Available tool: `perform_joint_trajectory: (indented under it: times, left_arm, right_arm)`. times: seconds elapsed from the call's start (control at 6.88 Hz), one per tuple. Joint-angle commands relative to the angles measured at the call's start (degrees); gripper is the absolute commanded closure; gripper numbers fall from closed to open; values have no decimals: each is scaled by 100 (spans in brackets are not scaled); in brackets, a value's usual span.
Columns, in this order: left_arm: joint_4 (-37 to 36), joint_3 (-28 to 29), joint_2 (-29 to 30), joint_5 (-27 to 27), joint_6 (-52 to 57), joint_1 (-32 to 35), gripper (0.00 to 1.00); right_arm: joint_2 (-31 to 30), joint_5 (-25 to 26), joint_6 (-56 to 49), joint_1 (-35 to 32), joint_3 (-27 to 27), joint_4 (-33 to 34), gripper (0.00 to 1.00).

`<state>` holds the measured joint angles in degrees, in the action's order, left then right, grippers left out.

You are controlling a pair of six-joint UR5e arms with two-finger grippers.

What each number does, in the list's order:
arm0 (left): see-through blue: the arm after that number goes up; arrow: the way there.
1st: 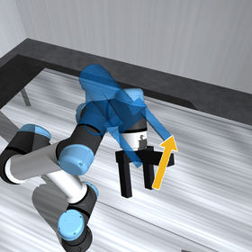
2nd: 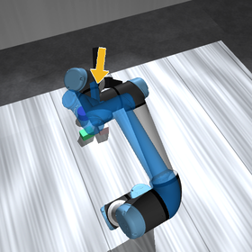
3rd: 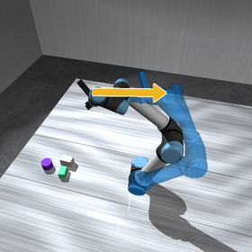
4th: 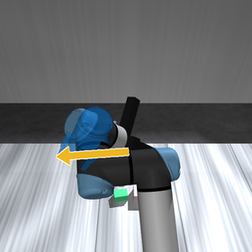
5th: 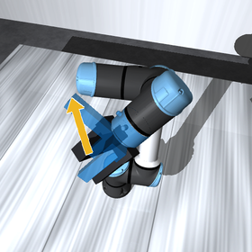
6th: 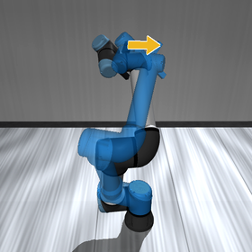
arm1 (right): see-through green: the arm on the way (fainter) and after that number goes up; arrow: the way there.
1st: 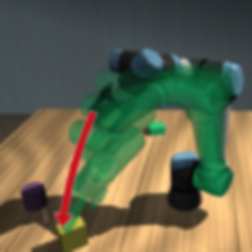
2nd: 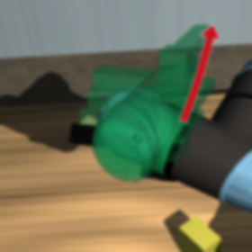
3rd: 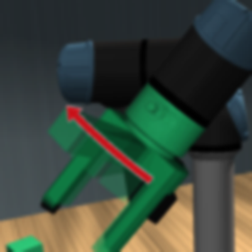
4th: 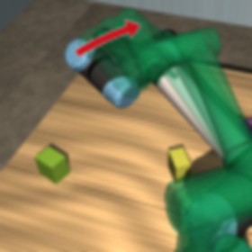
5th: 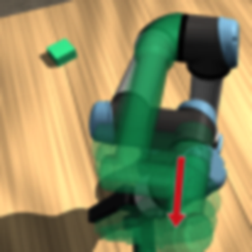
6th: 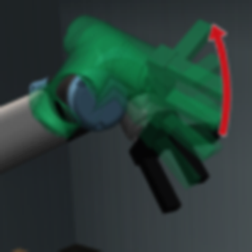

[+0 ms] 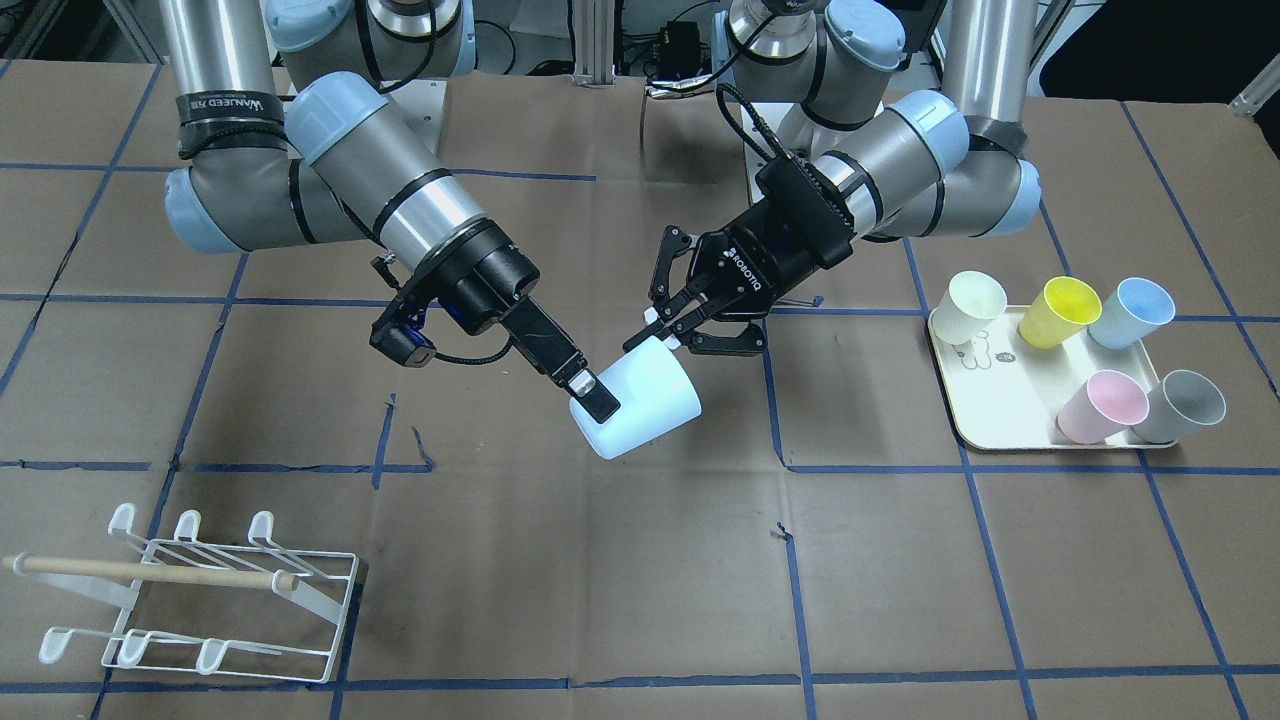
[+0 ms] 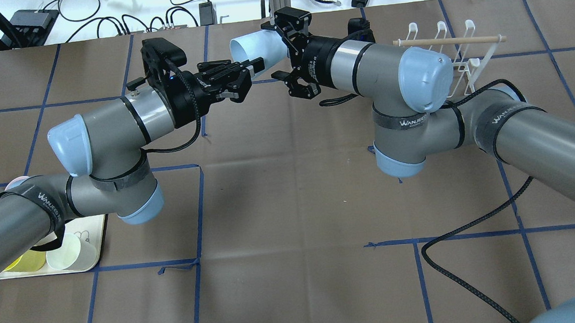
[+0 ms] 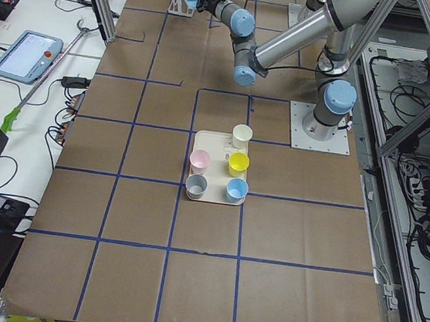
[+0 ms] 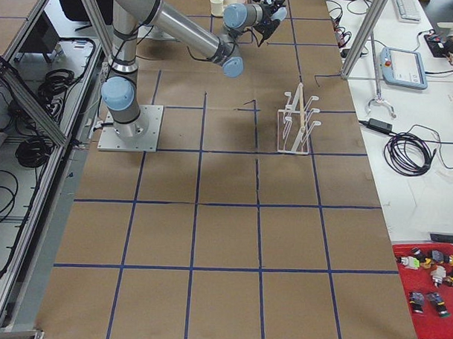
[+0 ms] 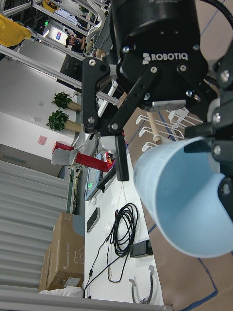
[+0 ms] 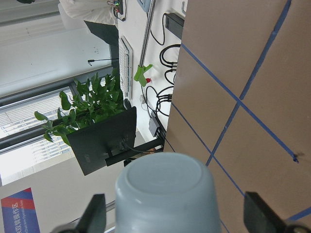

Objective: Transfer IKEA cup to right arm and place on rack

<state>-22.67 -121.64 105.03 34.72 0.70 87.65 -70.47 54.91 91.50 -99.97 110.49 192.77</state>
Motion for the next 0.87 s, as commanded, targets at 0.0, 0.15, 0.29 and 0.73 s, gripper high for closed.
perform_joint_trajectory:
  times: [0.0, 0.15, 0.29, 0.73]
  left_arm:
    - [0, 0, 0, 0, -17, -2, 92]
    - [0, 0, -9, 9, -78, -2, 92]
    - [0, 0, -18, 9, -78, -2, 91]
    - [0, 9, -35, 9, -87, -2, 90]
  right_arm:
    - [41, 37, -1, -66, -62, -3, 1]
    - [59, 37, 8, -66, -80, -3, 1]
    - [59, 46, 0, -66, -80, -3, 5]
    - [50, 55, -1, -66, -89, -20, 21]
